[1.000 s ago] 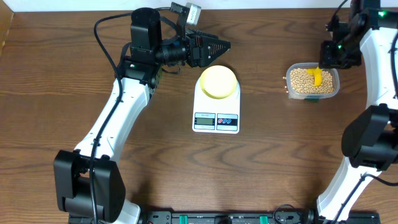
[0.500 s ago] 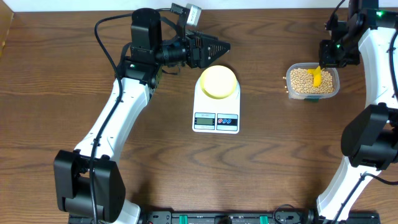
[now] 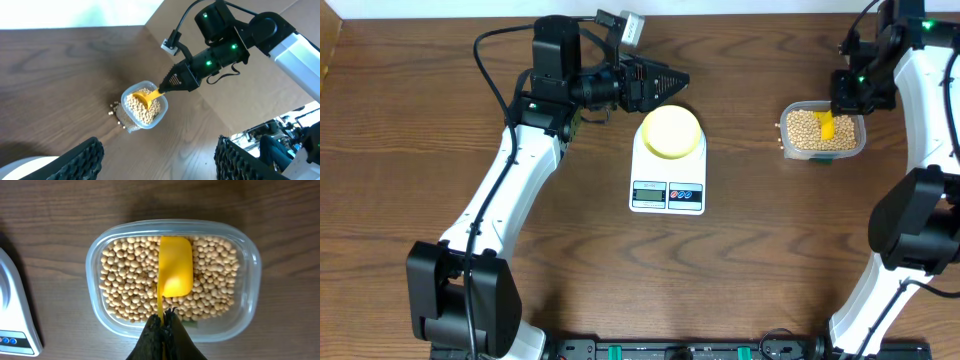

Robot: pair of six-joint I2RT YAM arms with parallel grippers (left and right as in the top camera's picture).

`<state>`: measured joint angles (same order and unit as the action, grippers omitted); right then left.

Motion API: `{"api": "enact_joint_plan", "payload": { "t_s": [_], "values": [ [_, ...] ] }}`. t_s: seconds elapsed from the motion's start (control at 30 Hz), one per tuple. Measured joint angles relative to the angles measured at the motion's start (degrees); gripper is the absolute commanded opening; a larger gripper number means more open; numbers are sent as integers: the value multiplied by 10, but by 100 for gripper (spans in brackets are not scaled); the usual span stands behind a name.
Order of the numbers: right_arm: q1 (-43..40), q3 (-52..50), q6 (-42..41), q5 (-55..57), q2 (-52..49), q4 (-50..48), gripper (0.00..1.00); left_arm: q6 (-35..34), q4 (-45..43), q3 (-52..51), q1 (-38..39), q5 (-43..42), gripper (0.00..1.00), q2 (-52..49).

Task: Scoop item into bowl and weigh 50g on scale
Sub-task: 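Lower the scoop into the soybeans with the right gripper, then move the left gripper down to the scale's front buttons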

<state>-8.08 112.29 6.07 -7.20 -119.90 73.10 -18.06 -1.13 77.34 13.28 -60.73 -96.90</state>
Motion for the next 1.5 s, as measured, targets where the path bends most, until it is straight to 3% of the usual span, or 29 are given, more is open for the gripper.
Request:
{"api": "enact_joint_plan", "payload": {
  "t_s": [0.17, 0.27, 0.4, 0.43, 0.47, 0.73, 0.77, 0.87, 0.9, 0.93, 1.23, 1.5],
  "values": [
    [1, -17, 0, -3, 7, -16, 4, 10, 10, 0, 0, 1, 73, 0],
    [1, -18, 0, -2, 7, -21, 21, 16, 10, 0, 0, 2, 73, 0],
    [1, -17, 0, 5, -4, -21, 52, 16, 11, 0, 0, 3, 73, 0],
    [1, -16, -2, 7, -6, -19, 89, 16, 11, 0, 0, 6, 73, 0],
    [1, -12, -3, 7, -8, -17, 99, 16, 11, 0, 0, 9, 73, 0],
    [-11, 52, 0, 8, -11, -31, 99, 17, 14, 0, 0, 20, 73, 0],
    [-13, 54, 0, 8, -11, -37, 99, 17, 18, 0, 0, 21, 69, 0],
    [-20, 57, 0, 9, -11, -38, 99, 17, 48, 0, 0, 25, 23, 0],
    [-22, 57, 0, 9, -11, -38, 99, 18, 64, 0, 0, 29, 11, 0],
    [-23, 57, 0, 10, -11, -38, 99, 18, 84, 0, 0, 33, 8, 0],
    [-25, 57, 0, 10, -11, -38, 99, 68, 340, -1, 0, 99, 7, 7],
    [-25, 57, 0, 10, -11, -38, 99, 112, 516, -2, -1, 355, 8, 140]
  ]
}}
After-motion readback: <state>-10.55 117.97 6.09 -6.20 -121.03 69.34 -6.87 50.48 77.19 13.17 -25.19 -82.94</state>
